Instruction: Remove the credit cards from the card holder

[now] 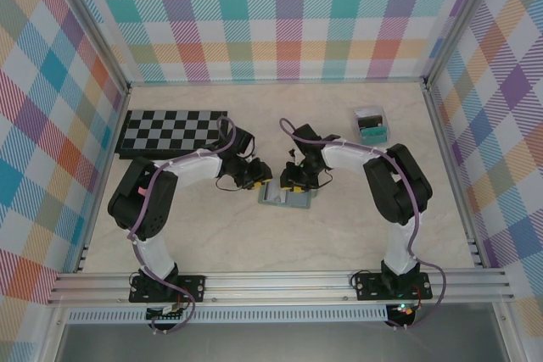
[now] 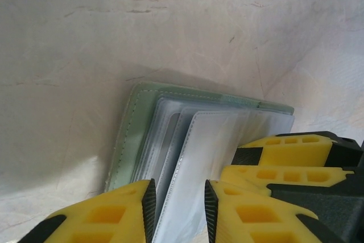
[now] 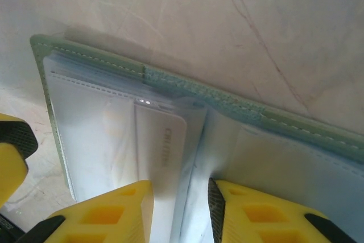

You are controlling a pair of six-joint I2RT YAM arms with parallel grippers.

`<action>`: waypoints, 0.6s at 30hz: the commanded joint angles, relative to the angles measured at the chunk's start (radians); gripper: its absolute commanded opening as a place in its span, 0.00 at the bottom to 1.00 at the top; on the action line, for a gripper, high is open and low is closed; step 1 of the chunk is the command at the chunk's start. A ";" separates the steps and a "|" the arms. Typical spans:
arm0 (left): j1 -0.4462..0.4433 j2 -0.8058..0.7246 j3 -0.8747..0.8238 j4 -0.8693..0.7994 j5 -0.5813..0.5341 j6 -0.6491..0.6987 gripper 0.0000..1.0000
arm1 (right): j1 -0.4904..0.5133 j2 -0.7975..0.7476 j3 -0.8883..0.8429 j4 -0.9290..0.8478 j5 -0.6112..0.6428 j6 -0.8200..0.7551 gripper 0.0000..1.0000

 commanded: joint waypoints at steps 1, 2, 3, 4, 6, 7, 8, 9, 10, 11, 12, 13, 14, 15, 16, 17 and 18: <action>-0.001 0.000 -0.020 0.033 0.028 -0.013 0.29 | 0.002 0.046 0.012 -0.063 0.049 -0.042 0.34; -0.001 -0.001 -0.023 0.034 0.030 -0.013 0.28 | 0.003 0.053 0.014 -0.068 0.053 -0.042 0.33; -0.001 -0.004 -0.025 0.036 0.033 -0.012 0.28 | 0.005 0.059 0.019 -0.075 0.064 -0.044 0.33; -0.001 -0.007 -0.028 0.037 0.034 -0.013 0.27 | 0.007 0.067 0.025 -0.085 0.077 -0.044 0.33; -0.001 -0.011 -0.033 0.046 0.045 -0.013 0.27 | 0.011 0.080 0.035 -0.102 0.101 -0.046 0.31; -0.001 -0.016 -0.037 0.050 0.050 -0.014 0.26 | 0.013 0.086 0.038 -0.109 0.111 -0.046 0.30; -0.001 -0.016 -0.040 0.056 0.058 -0.016 0.26 | 0.014 0.093 0.040 -0.113 0.115 -0.047 0.30; -0.001 -0.017 -0.044 0.060 0.067 -0.015 0.25 | 0.014 0.098 0.041 -0.112 0.115 -0.048 0.29; -0.001 -0.019 -0.046 0.062 0.073 -0.016 0.25 | 0.013 0.102 0.039 -0.112 0.115 -0.049 0.28; -0.001 -0.019 -0.048 0.062 0.076 -0.015 0.25 | 0.014 0.104 0.038 -0.113 0.115 -0.050 0.28; -0.001 -0.021 -0.048 0.059 0.078 -0.010 0.25 | 0.014 0.107 0.037 -0.110 0.115 -0.049 0.28; -0.001 -0.022 -0.047 0.053 0.078 -0.005 0.25 | 0.014 0.108 0.035 -0.109 0.115 -0.048 0.27; -0.001 -0.020 -0.047 0.050 0.081 -0.001 0.25 | 0.013 0.108 0.032 -0.106 0.115 -0.048 0.27; -0.001 -0.017 -0.043 0.045 0.084 0.005 0.25 | 0.014 0.110 0.032 -0.104 0.115 -0.047 0.27; -0.001 -0.011 -0.041 0.041 0.090 0.009 0.25 | 0.014 0.112 0.032 -0.104 0.115 -0.048 0.27; -0.001 -0.006 -0.040 0.041 0.098 0.011 0.25 | 0.014 0.112 0.032 -0.104 0.114 -0.048 0.27; -0.001 -0.001 -0.038 0.046 0.108 0.011 0.25 | 0.014 0.114 0.032 -0.102 0.112 -0.048 0.27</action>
